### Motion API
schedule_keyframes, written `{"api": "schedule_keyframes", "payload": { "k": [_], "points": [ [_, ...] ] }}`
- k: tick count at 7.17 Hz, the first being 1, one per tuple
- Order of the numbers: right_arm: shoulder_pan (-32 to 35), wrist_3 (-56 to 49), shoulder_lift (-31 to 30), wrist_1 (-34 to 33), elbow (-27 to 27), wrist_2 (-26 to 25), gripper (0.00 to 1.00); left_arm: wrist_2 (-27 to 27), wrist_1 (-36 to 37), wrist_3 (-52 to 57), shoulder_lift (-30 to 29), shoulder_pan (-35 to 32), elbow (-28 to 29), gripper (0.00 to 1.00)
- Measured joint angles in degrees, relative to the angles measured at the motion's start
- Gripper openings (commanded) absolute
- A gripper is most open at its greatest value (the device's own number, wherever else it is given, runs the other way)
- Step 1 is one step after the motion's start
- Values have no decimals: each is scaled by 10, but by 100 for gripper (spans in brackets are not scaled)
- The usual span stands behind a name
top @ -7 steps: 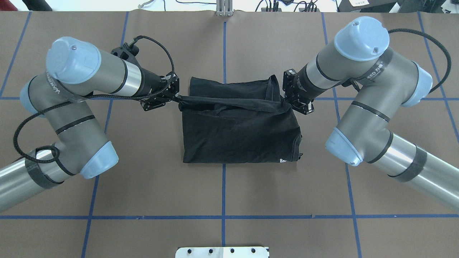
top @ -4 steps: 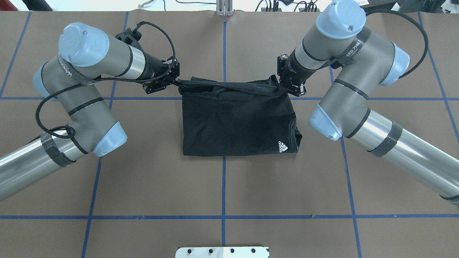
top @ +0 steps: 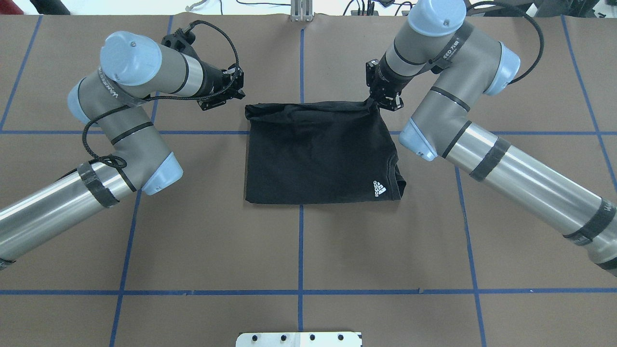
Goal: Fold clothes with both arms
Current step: 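Open both grippers and raise both arms away from the folded shirt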
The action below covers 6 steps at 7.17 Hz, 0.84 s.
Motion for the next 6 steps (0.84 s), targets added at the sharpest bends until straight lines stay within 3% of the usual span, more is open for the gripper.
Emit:
{"api": "schedule_keyframes", "payload": {
  "k": [2, 3, 6],
  "points": [
    [27, -66, 51, 23, -80, -5, 100, 31, -38, 46, -11, -32, 50, 56],
    [40, -88, 60, 25, -92, -5, 100, 34, -43, 53, -13, -43, 56, 56],
    [64, -151, 24, 20, -44, 8, 100, -14, -41, 98, 11, -51, 17, 55]
  ]
}}
